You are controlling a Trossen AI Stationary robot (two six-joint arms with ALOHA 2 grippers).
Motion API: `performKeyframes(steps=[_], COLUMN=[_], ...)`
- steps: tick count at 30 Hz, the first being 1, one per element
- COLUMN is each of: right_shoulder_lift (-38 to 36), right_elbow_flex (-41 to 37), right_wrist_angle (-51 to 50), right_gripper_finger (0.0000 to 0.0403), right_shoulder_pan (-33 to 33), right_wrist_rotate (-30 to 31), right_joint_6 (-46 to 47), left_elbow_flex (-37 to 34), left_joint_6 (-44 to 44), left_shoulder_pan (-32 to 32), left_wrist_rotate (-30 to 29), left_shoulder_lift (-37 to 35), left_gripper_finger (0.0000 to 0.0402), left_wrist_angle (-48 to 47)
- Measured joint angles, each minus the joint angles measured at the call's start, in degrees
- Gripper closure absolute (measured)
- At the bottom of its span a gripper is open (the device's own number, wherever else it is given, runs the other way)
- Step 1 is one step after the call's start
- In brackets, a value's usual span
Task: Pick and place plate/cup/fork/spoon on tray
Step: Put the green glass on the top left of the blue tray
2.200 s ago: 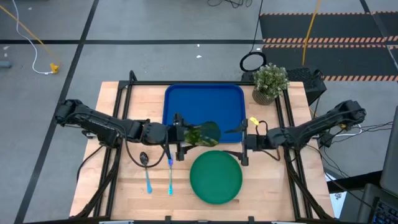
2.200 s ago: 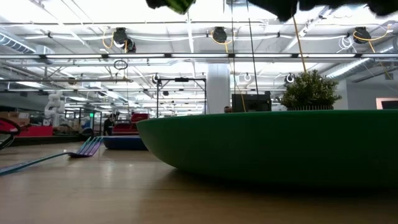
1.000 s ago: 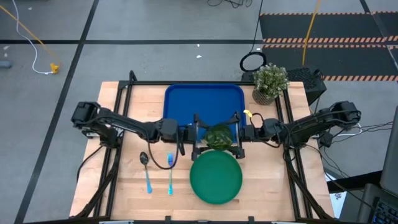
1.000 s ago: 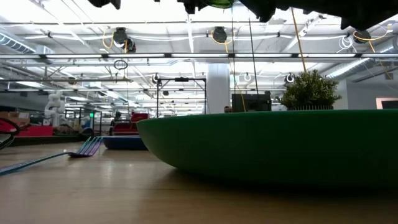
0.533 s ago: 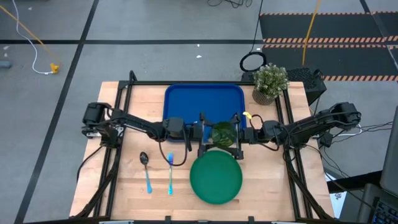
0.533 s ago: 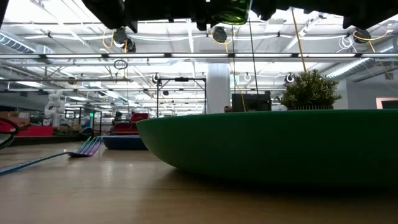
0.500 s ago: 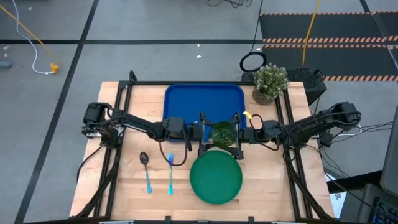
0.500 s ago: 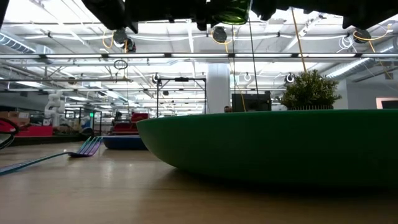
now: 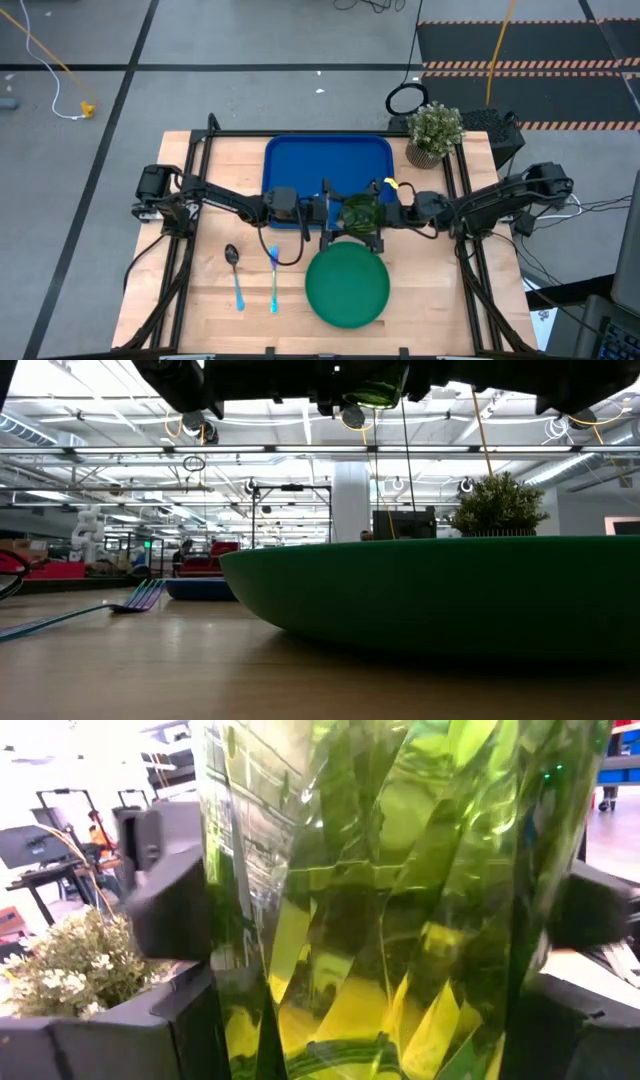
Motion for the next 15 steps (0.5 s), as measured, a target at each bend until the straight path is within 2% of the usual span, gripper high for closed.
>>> performKeyframes(steps=[4, 11, 15], right_shoulder_lift=[3.06, 1.84, 0.74], right_elbow_flex=[2.14, 2.12, 2.18], right_wrist_angle=[0.26, -0.95, -3.17], right_gripper_finger=[0.0019, 0.0065, 0.0069], right_shoulder_pan=[0.30, 0.46, 0.46], right_wrist_rotate=[1.44, 1.36, 1.34], right_joint_6=[-1.29, -2.27, -1.73], left_elbow_flex=[-0.07, -0.07, 0.00], left_joint_6=[0.47, 0.23, -0.82], left_shoulder_pan=[-0.02, -0.13, -0.13], left_wrist_rotate=[-0.19, -0.56, -0.81], left_shoulder_lift=[0.00, 0.00, 0.00], left_gripper_finger=[0.0078, 0.0077, 0.0064], left_wrist_angle=[-1.27, -1.40, -1.31])
